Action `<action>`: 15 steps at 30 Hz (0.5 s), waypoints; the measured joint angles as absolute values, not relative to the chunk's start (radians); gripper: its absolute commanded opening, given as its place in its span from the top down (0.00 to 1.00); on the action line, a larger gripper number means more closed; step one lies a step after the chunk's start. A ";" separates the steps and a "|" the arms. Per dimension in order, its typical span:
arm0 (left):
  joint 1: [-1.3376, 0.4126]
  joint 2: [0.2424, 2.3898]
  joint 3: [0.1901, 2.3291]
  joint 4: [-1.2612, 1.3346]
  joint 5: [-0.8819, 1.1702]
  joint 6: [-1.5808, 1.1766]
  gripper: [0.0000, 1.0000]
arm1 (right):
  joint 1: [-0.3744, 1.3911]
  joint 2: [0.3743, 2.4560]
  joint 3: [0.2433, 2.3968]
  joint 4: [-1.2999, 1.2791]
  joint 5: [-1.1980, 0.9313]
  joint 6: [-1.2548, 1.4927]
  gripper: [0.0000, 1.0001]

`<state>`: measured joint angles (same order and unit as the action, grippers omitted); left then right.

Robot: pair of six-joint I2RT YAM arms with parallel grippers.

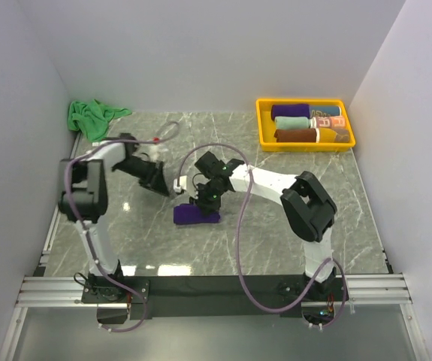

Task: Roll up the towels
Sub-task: Roll the towel

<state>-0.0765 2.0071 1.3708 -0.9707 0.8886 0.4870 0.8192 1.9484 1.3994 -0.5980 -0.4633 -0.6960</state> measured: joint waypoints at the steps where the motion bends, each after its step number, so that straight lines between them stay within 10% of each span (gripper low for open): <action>1: -0.031 1.964 1.353 -0.945 0.885 0.485 0.50 | 0.808 1.973 1.435 -0.632 -0.491 -0.694 1.00; 15: -0.167 1.033 0.749 -0.687 0.694 0.677 0.34 | 0.709 2.242 1.695 -0.878 -0.950 -0.587 1.00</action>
<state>-0.1673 1.0332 0.7486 -0.6872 0.6941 0.6765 0.7090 2.2421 1.6947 -0.8776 -0.9497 -0.5865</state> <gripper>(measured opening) 0.639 0.221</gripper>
